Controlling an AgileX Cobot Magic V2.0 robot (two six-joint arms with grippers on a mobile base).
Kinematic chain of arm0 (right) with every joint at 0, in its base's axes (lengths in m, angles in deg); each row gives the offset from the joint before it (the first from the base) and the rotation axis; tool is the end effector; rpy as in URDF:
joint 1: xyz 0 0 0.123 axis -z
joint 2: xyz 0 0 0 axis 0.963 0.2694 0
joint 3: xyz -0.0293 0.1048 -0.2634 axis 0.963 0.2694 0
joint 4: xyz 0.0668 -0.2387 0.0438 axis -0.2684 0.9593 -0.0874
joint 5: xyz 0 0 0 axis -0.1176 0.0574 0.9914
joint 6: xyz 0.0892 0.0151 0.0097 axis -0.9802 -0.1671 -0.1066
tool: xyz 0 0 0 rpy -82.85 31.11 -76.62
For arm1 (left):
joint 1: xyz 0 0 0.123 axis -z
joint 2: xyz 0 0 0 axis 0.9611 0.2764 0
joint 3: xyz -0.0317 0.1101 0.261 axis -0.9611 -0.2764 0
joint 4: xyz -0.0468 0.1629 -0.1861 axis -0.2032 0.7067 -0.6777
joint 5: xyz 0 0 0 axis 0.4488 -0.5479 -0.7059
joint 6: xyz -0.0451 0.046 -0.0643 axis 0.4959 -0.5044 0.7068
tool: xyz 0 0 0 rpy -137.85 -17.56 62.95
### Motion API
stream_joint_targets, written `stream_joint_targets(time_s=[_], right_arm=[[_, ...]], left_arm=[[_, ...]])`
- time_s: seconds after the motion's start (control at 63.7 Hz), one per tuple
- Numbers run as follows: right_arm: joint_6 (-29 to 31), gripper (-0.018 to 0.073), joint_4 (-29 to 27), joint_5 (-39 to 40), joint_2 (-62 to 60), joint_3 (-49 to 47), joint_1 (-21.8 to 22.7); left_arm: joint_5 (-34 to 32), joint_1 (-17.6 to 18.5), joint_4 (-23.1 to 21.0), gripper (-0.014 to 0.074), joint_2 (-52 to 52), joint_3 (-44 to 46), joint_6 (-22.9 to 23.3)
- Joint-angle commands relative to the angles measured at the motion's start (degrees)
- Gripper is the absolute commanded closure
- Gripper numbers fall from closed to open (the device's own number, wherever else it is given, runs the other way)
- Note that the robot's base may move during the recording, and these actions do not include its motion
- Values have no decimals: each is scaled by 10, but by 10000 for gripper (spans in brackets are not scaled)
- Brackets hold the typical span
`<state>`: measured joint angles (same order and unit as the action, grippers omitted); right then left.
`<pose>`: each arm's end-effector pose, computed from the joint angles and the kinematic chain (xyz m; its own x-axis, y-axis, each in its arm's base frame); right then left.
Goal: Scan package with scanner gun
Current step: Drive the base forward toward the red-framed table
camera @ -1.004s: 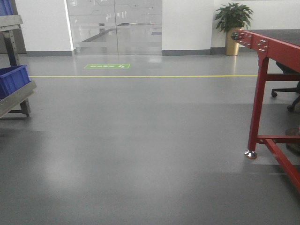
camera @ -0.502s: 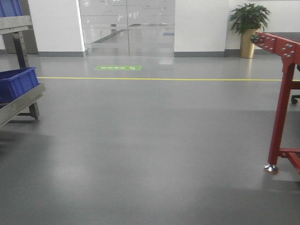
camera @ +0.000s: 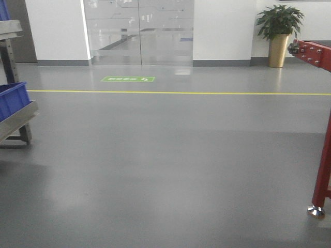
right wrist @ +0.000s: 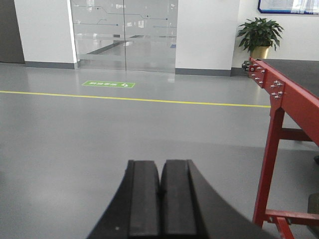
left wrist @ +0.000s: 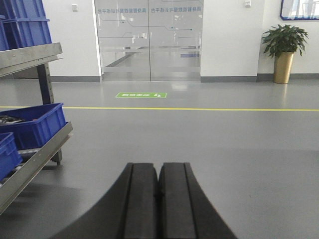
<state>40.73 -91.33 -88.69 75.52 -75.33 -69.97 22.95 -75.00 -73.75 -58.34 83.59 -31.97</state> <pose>0.0567 -0.0033 0.2050 -0.0025 0.0329 -0.9995 0.0660 0.9973 0.0327 0.0568 0.0010 0.2079 0.0376 0.0538 -0.9978 -0.0203 0.9984 0.0530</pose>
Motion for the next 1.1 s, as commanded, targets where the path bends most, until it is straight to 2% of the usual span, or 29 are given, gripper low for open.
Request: stream_joint_targets(time_s=[0.0, 1.083], right_arm=[[5, 713, -2, 9, -2, 0, 0], [5, 713, -2, 9, -2, 0, 0]], left_arm=[[-8, 4, 0, 707, -2, 2, 3], [-8, 4, 0, 707, -2, 2, 3]])
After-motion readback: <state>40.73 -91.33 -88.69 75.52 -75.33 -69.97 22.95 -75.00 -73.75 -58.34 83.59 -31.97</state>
